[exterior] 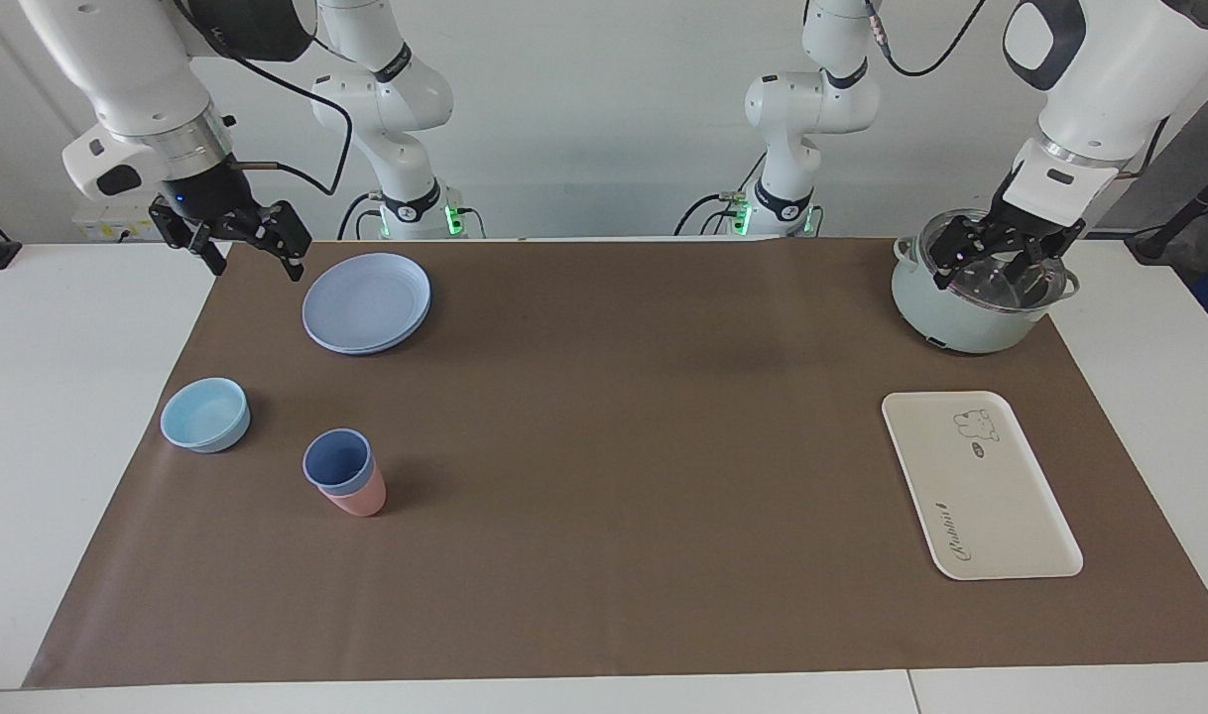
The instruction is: Place cup on tray
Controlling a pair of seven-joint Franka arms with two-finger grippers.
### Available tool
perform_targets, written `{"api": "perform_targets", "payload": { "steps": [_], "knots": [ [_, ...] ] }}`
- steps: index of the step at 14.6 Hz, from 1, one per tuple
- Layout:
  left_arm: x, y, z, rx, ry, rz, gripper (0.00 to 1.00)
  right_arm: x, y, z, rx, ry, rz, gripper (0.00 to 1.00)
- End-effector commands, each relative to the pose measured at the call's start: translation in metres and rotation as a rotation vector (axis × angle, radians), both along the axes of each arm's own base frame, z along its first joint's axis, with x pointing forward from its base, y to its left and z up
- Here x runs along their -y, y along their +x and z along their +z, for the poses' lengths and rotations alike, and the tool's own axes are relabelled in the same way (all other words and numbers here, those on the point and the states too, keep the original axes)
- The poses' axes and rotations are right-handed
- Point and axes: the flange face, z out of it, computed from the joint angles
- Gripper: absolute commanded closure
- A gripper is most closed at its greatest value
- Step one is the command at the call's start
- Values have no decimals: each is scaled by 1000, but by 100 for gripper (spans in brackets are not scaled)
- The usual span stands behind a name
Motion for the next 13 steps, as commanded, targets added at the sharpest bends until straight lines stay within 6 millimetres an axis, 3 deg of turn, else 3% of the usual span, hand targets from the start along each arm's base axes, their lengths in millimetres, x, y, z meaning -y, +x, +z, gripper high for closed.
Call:
{"api": "perform_targets", "payload": {
  "steps": [1, 3, 6, 8, 13],
  "knots": [
    [-2, -10, 1, 4, 12, 12, 0, 4, -5, -5, 22, 2, 22, 0],
    [-2, -10, 1, 4, 12, 12, 0, 6, 0, -8, 81, 11, 129, 0],
    [-2, -10, 1, 4, 12, 12, 0, 32, 6, -22, 153, 26, 307, 0],
    [-1, -10, 1, 4, 12, 11, 0, 55, 11, -36, 234, 39, 421, 0],
    [-2, -10, 1, 3, 12, 12, 0, 85, 27, -86, 347, 140, 647, 0]
  ]
}}
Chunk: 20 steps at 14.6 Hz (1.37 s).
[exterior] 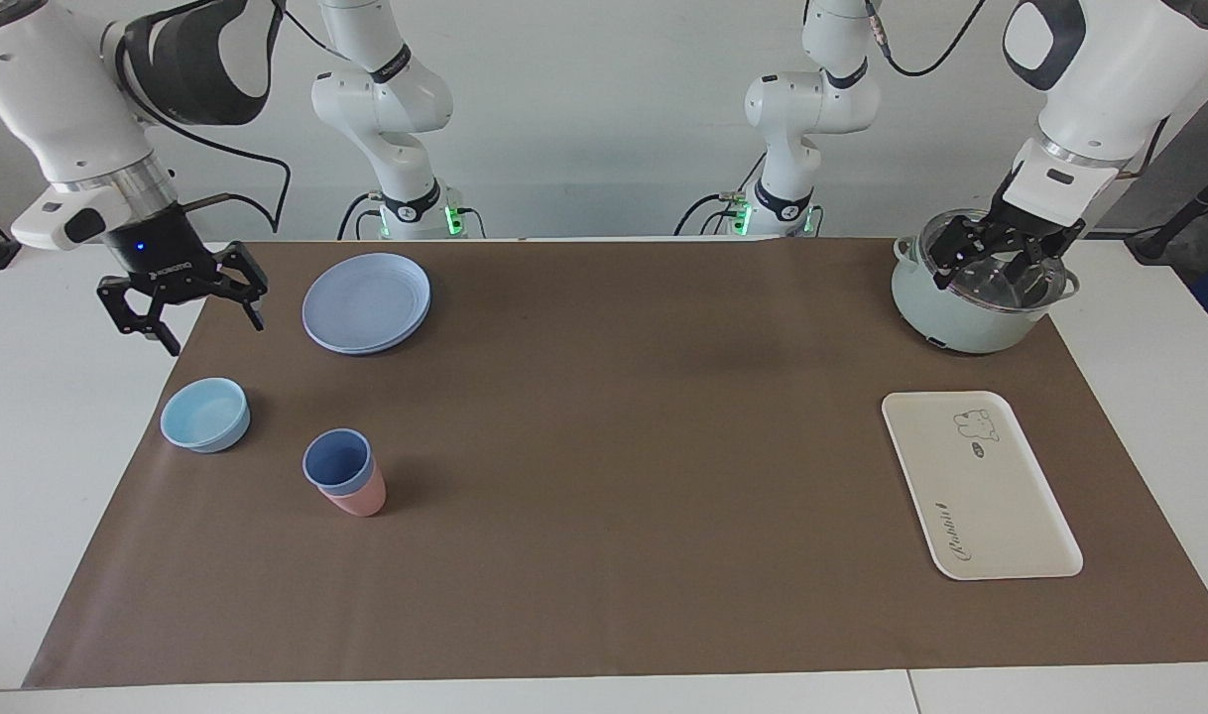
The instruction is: Place cup on tray
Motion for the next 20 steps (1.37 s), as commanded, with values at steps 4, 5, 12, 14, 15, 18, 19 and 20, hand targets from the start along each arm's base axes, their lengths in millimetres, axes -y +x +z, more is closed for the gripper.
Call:
{"api": "perform_targets", "payload": {
  "steps": [4, 5, 12, 14, 15, 18, 19, 20],
  "knots": [
    [-2, -10, 1, 4, 12, 12, 0, 76, 1, -84, 103, 141, 299, 0],
    [-2, -10, 1, 4, 12, 12, 0, 81, 3, -96, 120, 174, 314, 0],
    [-2, -10, 1, 4, 12, 12, 0, 93, 15, -206, 235, 427, 426, 0],
    [-2, -10, 1, 4, 12, 12, 0, 100, 17, -256, 325, 474, 488, 0],
    [-2, -10, 1, 4, 12, 12, 0, 94, 20, -259, 330, 477, 496, 0],
    [-2, -10, 1, 4, 12, 12, 0, 70, 30, -258, 419, 553, 509, 0],
    [-2, -10, 1, 3, 12, 12, 0, 64, 32, -263, 448, 583, 506, 0],
    [-2, -10, 1, 4, 12, 12, 0, 61, 33, -264, 461, 593, 507, 0]
  ]
}}
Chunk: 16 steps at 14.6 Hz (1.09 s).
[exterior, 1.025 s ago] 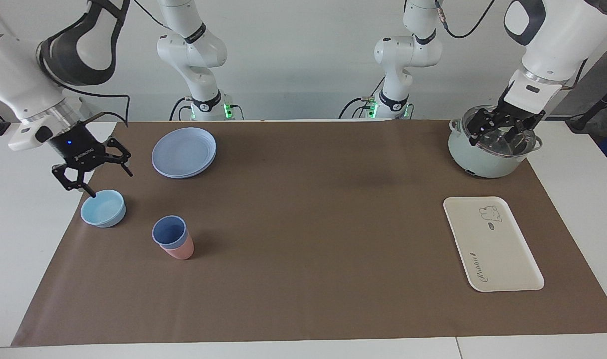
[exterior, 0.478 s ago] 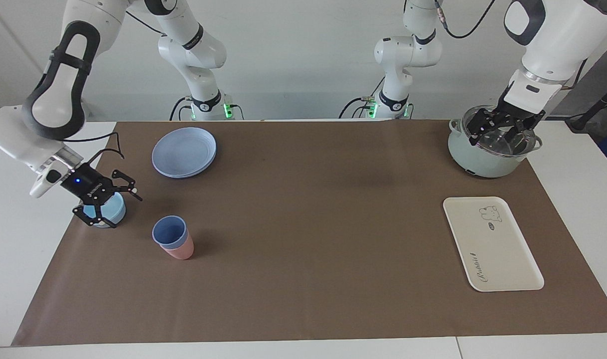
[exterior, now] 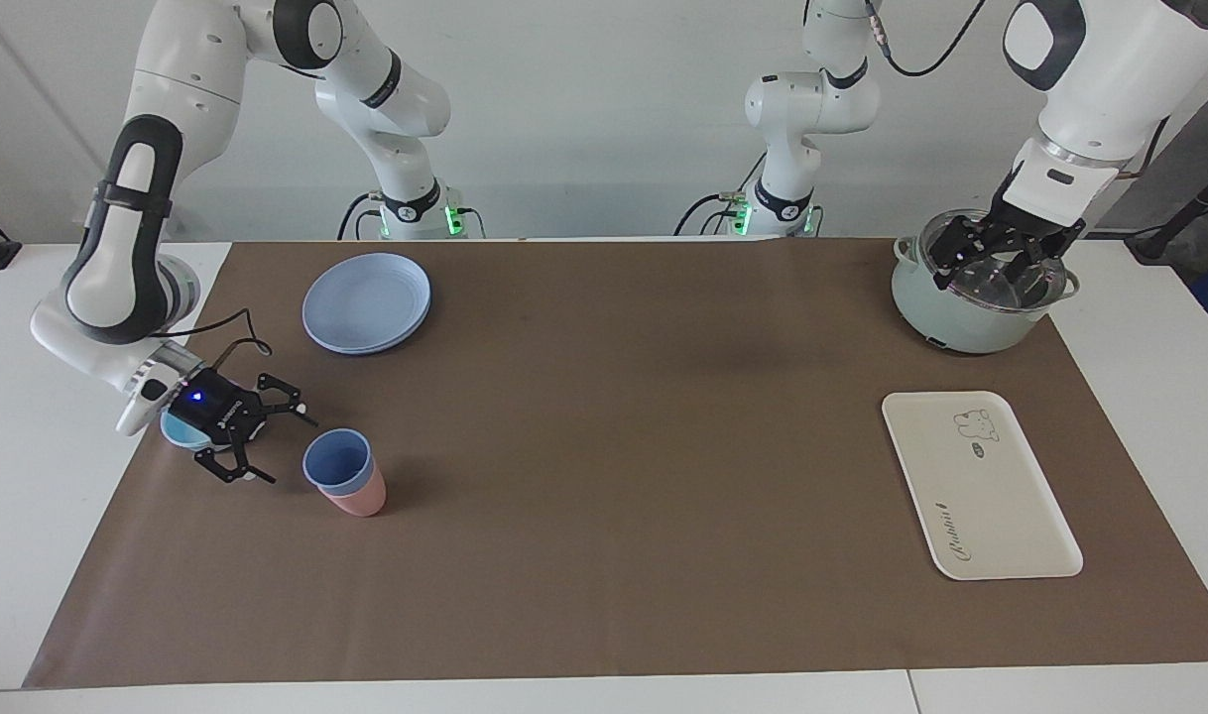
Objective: Place cup on tray
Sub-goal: 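Move the right gripper over to the nested blue and pink cups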
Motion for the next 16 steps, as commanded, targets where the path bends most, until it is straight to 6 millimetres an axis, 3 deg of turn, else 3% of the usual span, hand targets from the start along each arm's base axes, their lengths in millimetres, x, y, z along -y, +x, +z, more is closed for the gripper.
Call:
{"api": "perform_targets", "payload": {
  "steps": [1, 5, 7, 16],
  "knots": [
    [-2, -10, 1, 3, 12, 12, 0, -13, 8, 0, 58, 62, 8, 0],
    [-2, -10, 1, 4, 12, 12, 0, -19, 9, -1, 64, 82, 2, 0],
    [-2, -10, 1, 4, 12, 10, 0, -27, 11, -16, 96, 99, 10, 0],
    [-1, -10, 1, 4, 12, 9, 0, -47, 18, -19, 115, 102, -6, 0]
  ]
}}
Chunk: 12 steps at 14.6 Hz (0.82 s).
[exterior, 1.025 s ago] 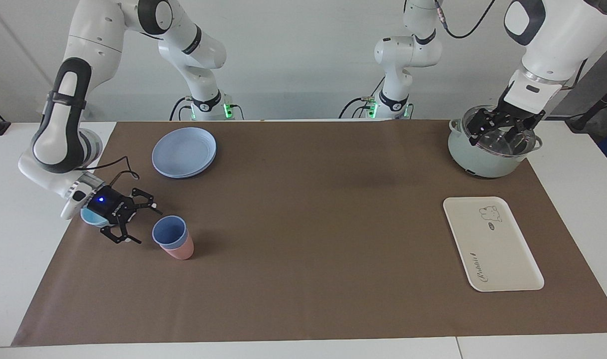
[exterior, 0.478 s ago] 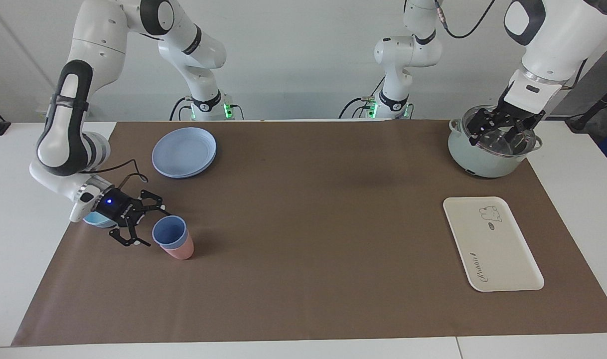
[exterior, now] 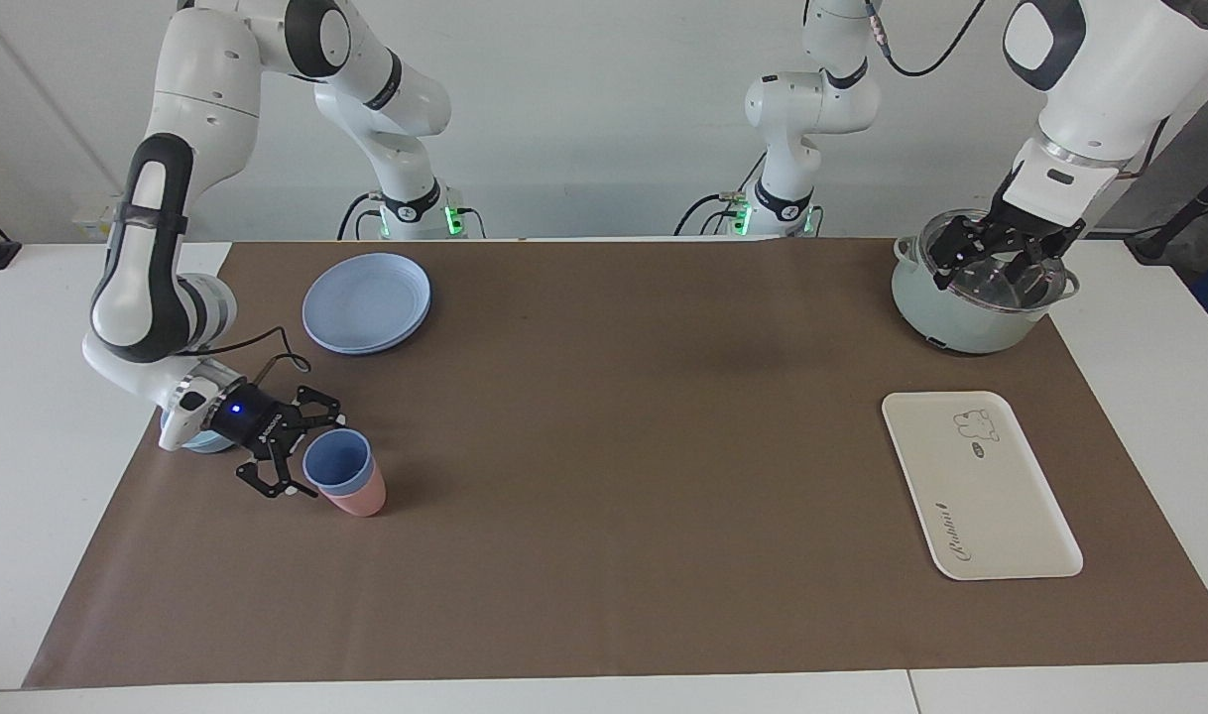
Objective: Place cup on tray
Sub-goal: 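Move the right gripper over to the nested blue and pink cups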
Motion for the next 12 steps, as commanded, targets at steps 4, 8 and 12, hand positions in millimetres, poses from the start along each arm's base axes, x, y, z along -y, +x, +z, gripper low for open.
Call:
{"api": "perform_targets", "payload": {
  "steps": [4, 8, 12],
  "knots": [
    [-1, -10, 1, 4, 12, 9, 0, -7, 2, -8, 22, -20, -24, 0],
    [-3, -10, 1, 3, 12, 14, 0, -9, 2, -10, 27, -32, -23, 0],
    [-1, -10, 1, 3, 12, 8, 0, -16, 4, -11, 29, -47, -31, 0]
  ]
}}
